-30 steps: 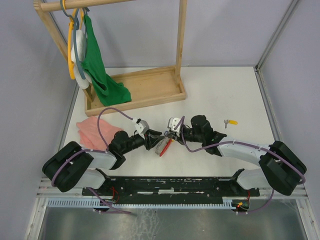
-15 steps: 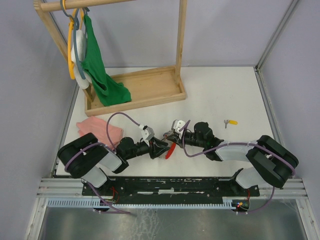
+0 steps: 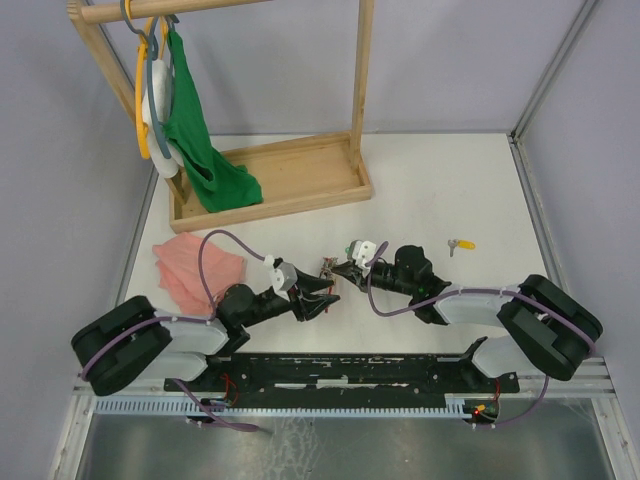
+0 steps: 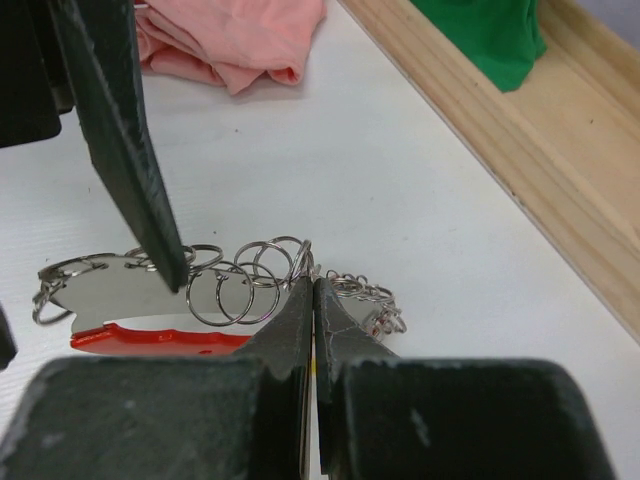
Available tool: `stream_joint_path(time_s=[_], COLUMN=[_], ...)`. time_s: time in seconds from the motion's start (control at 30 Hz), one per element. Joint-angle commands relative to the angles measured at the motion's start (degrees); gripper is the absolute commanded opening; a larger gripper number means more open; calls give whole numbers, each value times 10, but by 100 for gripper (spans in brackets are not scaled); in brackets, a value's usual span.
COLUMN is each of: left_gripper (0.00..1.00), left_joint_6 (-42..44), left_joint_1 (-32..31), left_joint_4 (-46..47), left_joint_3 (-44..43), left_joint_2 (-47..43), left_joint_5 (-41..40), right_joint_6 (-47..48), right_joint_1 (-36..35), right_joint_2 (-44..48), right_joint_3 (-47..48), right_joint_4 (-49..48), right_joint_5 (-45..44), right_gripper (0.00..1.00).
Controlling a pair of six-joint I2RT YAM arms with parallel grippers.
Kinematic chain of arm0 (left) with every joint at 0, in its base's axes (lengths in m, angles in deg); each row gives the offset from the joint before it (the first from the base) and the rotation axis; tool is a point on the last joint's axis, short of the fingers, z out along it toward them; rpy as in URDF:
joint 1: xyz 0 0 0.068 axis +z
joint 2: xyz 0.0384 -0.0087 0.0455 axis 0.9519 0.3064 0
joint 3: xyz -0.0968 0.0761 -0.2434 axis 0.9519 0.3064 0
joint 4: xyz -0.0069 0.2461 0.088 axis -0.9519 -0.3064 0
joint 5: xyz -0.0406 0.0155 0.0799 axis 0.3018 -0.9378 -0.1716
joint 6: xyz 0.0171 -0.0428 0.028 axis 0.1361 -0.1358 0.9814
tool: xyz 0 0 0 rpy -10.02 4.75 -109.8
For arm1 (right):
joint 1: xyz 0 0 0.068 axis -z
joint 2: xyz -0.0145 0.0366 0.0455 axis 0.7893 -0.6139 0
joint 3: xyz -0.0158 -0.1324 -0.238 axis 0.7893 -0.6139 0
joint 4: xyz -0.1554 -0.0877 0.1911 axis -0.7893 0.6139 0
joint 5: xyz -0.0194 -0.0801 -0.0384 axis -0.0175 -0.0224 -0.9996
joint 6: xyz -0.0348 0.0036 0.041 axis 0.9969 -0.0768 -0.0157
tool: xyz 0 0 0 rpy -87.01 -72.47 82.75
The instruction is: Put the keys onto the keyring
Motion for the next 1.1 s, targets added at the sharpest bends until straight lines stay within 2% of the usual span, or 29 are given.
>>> stream_joint_path(time_s=[0.0, 0.13, 0.37, 0.6, 0.83, 1.07], left_gripper=[49, 49, 45, 44, 43, 46], left_joint_6=[110, 124, 123, 82, 88, 80], left_joint_1=[10, 37, 81, 148, 157, 157], left_joint_4=[-113, -134, -140, -94, -98, -26], left_joint_3=[-15, -19, -32, -16, -51, -66], left_joint_2=[-87, -128, -139, -128, -46, 73], left_joint_5=[-53, -53, -43, -42, 1, 31], right_joint_6=[31, 42, 34, 27, 21, 21], right_joint_1=[0, 4, 16, 25, 26, 26], right_joint_2=[34, 44, 51, 47, 37, 33], right_joint_3=[4, 4, 2, 7, 13, 18], right_joint_4=[-45, -38, -46, -49, -40, -30], right_joint_5=[24, 35, 67, 102, 120, 134], right_gripper=[1, 1, 1, 1, 1, 1])
